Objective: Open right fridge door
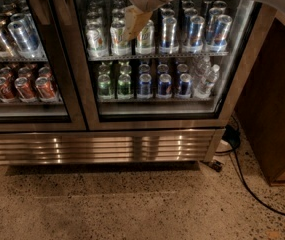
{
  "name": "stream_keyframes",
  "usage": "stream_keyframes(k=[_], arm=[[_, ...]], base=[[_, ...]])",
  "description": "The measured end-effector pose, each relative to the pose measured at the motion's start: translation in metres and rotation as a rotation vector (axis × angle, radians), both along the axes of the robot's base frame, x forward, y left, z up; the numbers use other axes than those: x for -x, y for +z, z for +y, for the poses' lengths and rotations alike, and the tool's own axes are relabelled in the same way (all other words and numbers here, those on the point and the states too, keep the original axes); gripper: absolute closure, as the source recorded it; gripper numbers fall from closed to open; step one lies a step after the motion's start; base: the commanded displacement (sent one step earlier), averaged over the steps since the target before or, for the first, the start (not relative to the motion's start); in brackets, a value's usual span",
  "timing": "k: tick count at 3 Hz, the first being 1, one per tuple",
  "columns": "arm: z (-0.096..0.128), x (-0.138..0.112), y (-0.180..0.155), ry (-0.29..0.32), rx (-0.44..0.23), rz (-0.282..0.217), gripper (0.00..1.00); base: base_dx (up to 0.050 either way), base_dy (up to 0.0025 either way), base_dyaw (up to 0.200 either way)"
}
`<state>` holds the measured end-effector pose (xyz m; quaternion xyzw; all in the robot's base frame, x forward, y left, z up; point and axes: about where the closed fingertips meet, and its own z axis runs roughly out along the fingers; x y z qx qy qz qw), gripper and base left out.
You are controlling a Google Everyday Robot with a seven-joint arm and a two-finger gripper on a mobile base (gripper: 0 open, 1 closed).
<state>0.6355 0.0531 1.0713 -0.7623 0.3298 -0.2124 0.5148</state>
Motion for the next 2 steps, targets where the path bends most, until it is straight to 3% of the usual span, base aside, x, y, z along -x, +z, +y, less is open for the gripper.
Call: stream_keyframes(k=[1,2], arm=[[0.0000,0.0000,0.0000,0.000,0.000,0.000,0.00],[0.0030,0.0027,0.0042,0.017,0.005,-0.002,0.00]], base=[[0.000,0.00000,0.200],[0.000,0.00000,0.000]])
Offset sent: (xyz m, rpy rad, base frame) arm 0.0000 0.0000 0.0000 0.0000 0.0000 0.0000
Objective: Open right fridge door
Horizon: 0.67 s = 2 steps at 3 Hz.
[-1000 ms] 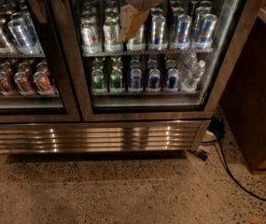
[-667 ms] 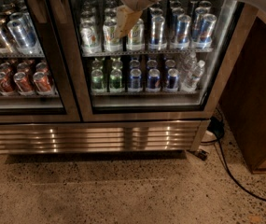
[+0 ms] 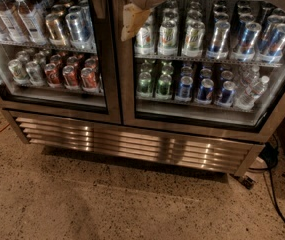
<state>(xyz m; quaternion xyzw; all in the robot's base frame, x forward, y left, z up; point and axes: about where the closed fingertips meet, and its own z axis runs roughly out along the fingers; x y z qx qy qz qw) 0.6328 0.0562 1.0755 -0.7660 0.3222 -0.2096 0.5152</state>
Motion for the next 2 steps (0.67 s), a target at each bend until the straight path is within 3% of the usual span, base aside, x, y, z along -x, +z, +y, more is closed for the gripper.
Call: stream_keyframes(k=[2], arm=[[-0.018,0.029,0.039,0.023,0.053,0.027,0.00]], base=[[0.000,0.00000,0.000]])
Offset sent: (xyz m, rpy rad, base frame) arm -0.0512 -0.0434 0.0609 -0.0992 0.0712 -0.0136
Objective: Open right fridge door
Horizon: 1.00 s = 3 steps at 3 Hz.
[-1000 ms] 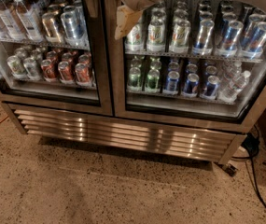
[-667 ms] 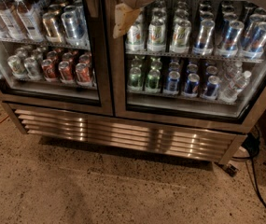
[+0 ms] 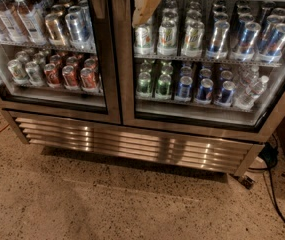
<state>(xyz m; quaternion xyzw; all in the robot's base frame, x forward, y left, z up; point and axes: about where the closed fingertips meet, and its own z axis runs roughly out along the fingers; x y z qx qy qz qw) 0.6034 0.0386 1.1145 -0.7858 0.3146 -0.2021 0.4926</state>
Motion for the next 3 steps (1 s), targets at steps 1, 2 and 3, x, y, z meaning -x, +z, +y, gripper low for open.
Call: stream_keyframes(k=[1,2,3], arm=[[-0.013,0.021,0.013,-0.003,0.013,0.030,0.00],[-0.028,0.050,0.023,-0.026,0.025,0.050,0.00],[-0.035,0.082,0.037,-0.035,0.047,0.044,0.00]], base=[[0.000,0.00000,0.000],[0.000,0.00000,0.000],[0.000,0.00000,0.000]])
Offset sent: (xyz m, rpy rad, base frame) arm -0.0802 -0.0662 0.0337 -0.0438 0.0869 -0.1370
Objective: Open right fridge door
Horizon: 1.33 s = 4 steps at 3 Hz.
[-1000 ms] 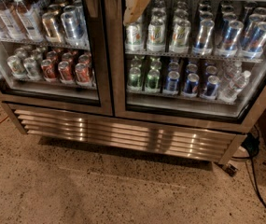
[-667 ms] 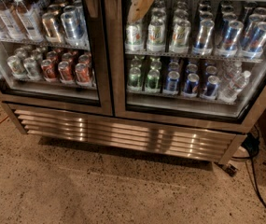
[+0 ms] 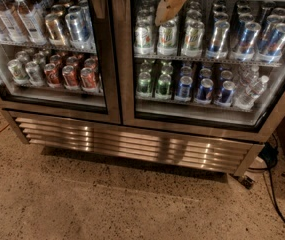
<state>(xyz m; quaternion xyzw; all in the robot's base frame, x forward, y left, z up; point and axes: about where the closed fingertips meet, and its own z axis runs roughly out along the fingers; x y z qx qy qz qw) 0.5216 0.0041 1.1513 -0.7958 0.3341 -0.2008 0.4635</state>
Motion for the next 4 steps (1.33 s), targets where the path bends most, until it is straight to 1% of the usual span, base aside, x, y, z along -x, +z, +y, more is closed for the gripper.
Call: stream_keyframes(k=[1,3,4], arm=[[0.007,0.064,0.034,0.035,0.046,-0.047,0.00],[0.030,0.097,0.053,0.144,0.034,-0.100,0.00],[0.037,0.110,0.061,0.177,0.030,-0.122,0.00]], base=[[0.000,0.00000,0.000],[0.000,0.00000,0.000],[0.000,0.00000,0.000]])
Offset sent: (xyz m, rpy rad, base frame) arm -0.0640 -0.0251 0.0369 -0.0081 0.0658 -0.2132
